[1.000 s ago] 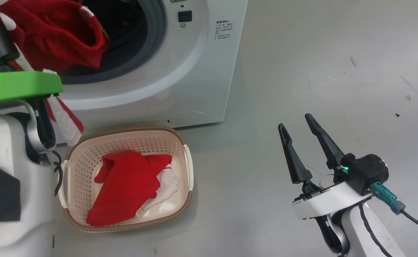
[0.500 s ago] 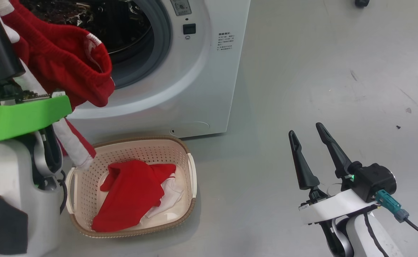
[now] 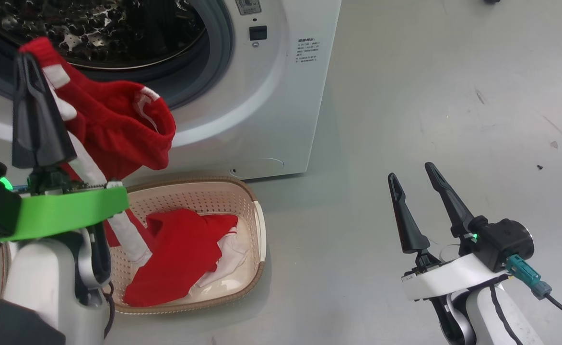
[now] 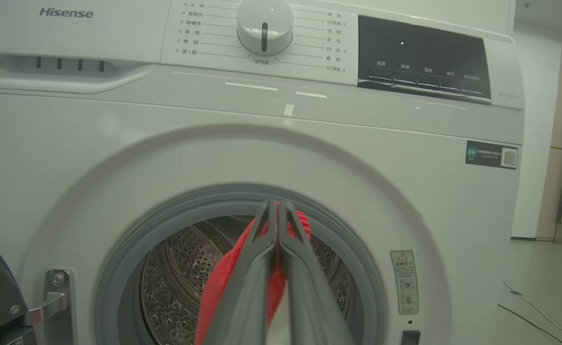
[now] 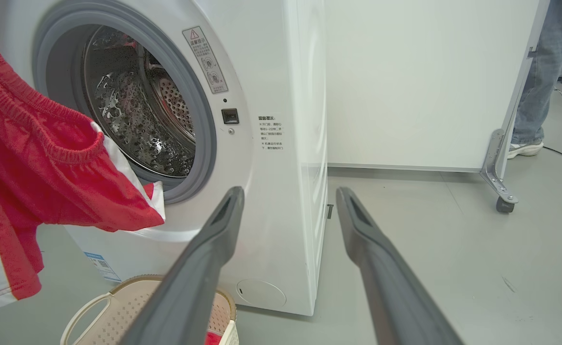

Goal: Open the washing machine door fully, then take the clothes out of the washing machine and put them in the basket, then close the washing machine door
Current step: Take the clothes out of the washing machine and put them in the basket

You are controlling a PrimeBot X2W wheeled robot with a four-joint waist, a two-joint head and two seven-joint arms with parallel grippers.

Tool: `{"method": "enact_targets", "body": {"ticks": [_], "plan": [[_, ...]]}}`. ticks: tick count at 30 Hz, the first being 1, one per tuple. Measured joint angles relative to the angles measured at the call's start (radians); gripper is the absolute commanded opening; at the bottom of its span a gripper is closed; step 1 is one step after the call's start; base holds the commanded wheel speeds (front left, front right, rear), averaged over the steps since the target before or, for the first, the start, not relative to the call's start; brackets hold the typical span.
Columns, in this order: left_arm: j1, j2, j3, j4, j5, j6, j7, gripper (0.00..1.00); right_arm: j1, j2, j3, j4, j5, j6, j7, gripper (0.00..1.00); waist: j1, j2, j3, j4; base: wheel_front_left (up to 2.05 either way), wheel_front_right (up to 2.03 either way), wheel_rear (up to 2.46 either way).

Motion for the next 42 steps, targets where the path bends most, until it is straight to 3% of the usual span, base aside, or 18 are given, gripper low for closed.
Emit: {"method": "enact_targets", "body": {"ticks": [14,24,42], "plan": [[0.136,-0.007,-0.060,0.165,-0.114,0.008,0.056,0.00,-0.006,-0.003,0.016,-0.031,-0.015,0.000,0.000,1.00,0.0000,0.0000,0.070,-0.004,0.00,0.00,0.00],[0.134,-0.007,-0.084,0.316,-0.124,0.008,0.070,0.00,-0.033,-0.001,0.021,-0.060,-0.007,0.000,0.000,1.00,0.0000,0.0000,0.150,-0.042,0.00,0.00,0.00],[-0.105,-0.007,-0.090,0.694,-0.132,0.008,0.166,0.00,-0.137,0.006,0.036,-0.080,0.040,0.000,0.000,1.00,0.0000,0.0000,0.322,-0.147,0.00,0.00,0.00]]}}
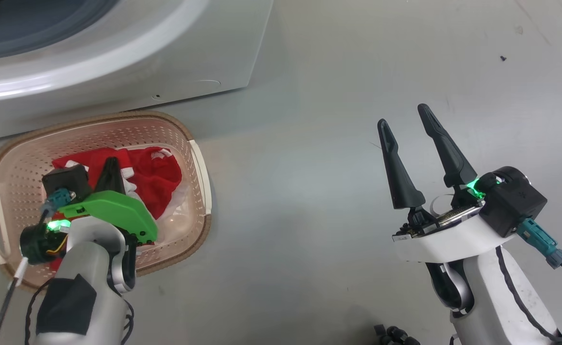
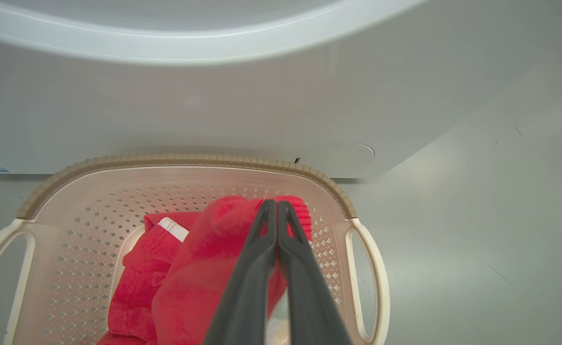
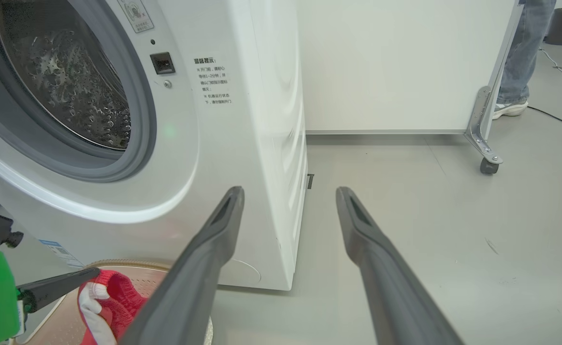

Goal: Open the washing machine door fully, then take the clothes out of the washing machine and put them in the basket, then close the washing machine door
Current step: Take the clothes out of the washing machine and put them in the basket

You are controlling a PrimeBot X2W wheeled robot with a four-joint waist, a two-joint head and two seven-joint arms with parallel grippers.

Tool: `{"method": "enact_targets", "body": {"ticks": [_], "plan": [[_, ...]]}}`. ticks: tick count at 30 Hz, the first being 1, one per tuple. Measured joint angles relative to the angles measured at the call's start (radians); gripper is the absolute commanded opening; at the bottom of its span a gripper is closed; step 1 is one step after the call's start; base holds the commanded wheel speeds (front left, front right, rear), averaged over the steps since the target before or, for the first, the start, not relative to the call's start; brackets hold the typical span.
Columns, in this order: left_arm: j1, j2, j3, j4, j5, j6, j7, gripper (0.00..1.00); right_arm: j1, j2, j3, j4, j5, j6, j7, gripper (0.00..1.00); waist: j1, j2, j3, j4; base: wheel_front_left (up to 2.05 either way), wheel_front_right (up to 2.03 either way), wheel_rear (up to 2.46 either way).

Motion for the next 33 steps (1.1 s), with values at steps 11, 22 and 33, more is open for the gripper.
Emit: {"method": "enact_targets", "body": {"ticks": [11,22,33], "plan": [[-0.116,-0.002,0.044,0.212,-0.021,0.002,0.044,0.00,-0.019,0.003,-0.018,0.002,0.008,0.000,0.000,1.00,0.0000,0.0000,0.061,-0.045,0.00,0.00,0.00],[-0.170,-0.005,0.058,0.317,-0.036,0.002,0.013,1.00,-0.035,0.005,-0.030,0.017,0.008,0.000,0.000,1.00,0.0000,0.0000,0.054,-0.036,0.00,0.00,0.00],[-0.160,-0.005,0.065,0.351,-0.064,-0.002,-0.138,1.00,-0.034,0.006,-0.031,0.055,0.008,0.000,0.000,1.00,0.0000,0.0000,-0.008,-0.012,0.00,0.00,0.00]]}}
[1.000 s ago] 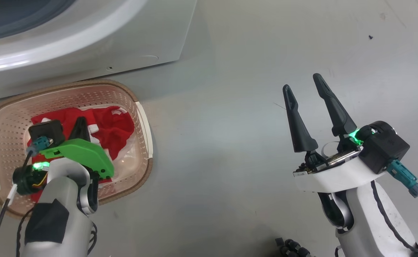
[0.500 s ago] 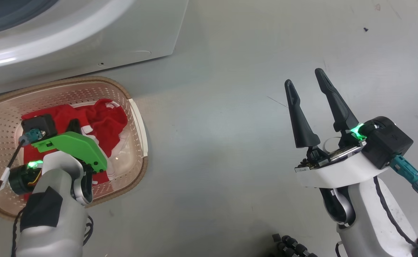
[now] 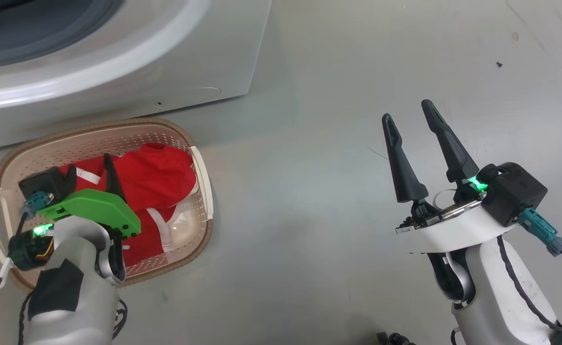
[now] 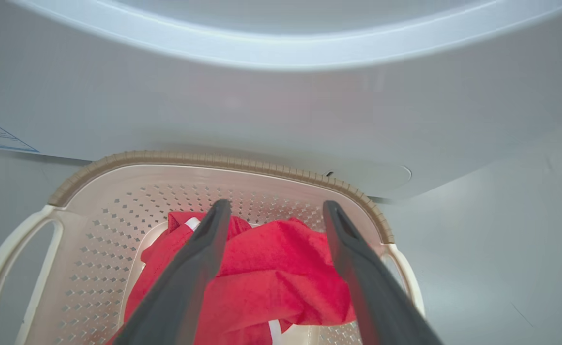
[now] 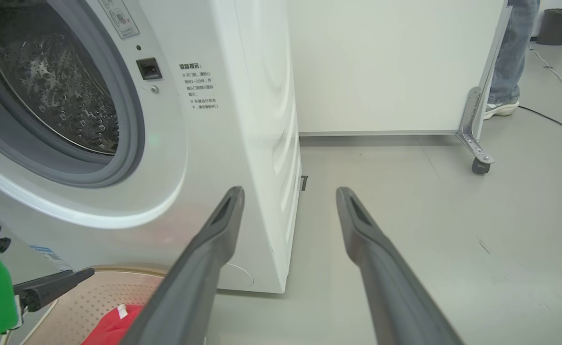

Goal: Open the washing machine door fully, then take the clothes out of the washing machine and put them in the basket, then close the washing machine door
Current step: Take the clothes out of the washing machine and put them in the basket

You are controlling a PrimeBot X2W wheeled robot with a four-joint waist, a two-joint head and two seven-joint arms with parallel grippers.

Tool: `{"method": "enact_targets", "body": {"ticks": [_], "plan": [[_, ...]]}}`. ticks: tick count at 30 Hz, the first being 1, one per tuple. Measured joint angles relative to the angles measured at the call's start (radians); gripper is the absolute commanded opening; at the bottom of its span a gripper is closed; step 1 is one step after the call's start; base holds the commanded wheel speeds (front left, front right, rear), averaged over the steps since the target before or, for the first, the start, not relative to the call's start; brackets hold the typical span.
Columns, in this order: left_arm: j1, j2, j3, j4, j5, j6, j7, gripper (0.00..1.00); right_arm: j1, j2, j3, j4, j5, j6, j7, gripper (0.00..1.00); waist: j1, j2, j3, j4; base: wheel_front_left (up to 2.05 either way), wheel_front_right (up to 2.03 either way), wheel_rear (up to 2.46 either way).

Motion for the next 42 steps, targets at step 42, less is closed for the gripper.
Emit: {"method": "enact_targets", "body": {"ticks": [42], "plan": [[0.438,-0.004,-0.110,-0.599,0.076,-0.021,-0.060,1.00,0.228,-0.001,-0.108,0.082,-0.073,0.000,0.000,1.00,0.0000,0.0000,-0.455,0.189,0.00,0.00,0.00]]}}
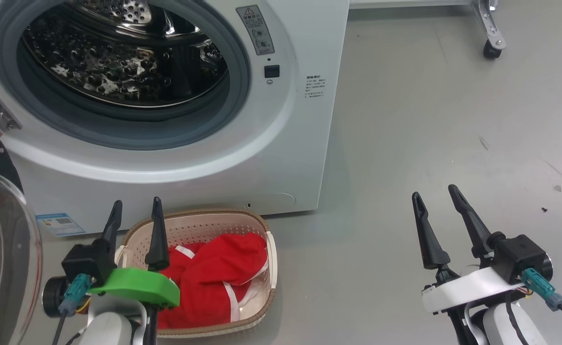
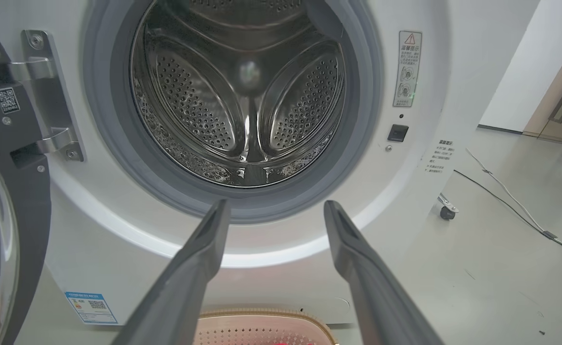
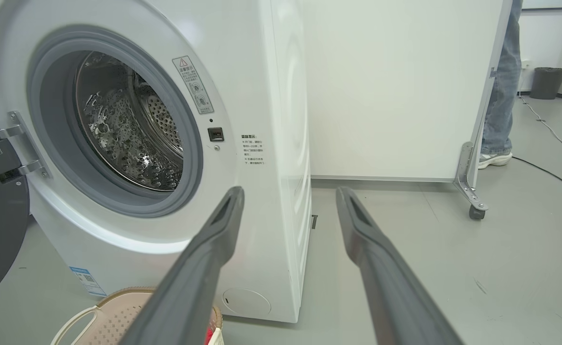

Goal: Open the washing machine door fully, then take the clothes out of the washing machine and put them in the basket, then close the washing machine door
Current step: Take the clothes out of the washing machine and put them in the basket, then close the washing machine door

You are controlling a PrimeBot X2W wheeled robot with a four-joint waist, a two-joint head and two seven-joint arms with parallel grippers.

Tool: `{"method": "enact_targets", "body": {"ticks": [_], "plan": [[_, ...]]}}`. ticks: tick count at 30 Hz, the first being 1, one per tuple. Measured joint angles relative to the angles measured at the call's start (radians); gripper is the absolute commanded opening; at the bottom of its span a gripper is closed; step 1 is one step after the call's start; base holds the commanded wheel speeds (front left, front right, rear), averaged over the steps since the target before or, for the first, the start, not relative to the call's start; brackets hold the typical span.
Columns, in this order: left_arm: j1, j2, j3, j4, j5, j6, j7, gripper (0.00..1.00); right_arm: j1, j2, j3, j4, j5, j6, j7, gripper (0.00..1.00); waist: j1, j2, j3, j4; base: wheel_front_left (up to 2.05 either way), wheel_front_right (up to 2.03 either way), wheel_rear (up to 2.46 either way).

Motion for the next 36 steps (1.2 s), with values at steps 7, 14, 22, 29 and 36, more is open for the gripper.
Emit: {"method": "enact_targets", "body": {"ticks": [7,14,22,29,36], "plan": [[0.098,0.001,0.005,-0.044,0.015,0.010,0.000,1.00,0.027,0.002,-0.007,-0.008,-0.005,0.000,0.000,1.00,0.0000,0.0000,-0.039,0.014,0.00,0.00,0.00],[0.182,0.003,0.003,-0.096,0.033,0.014,0.000,1.00,0.064,0.007,0.003,-0.008,-0.008,0.000,0.000,1.00,0.0000,0.0000,-0.055,0.019,0.00,0.00,0.00],[0.229,0.005,0.002,-0.146,0.033,0.022,0.000,1.00,0.090,0.009,0.000,-0.011,-0.009,-0.001,0.000,1.00,0.0000,0.0000,-0.062,0.014,0.00,0.00,0.00],[0.261,0.007,0.000,-0.173,0.033,0.023,0.000,1.00,0.101,0.010,-0.002,-0.016,-0.009,-0.001,0.000,1.00,0.0000,0.0000,-0.067,0.006,0.00,0.00,0.00],[0.279,0.009,0.000,-0.200,0.033,0.023,0.000,1.00,0.102,0.011,-0.002,-0.021,-0.009,-0.001,0.000,1.00,0.0000,0.0000,-0.065,0.004,0.00,0.00,0.00]]}}
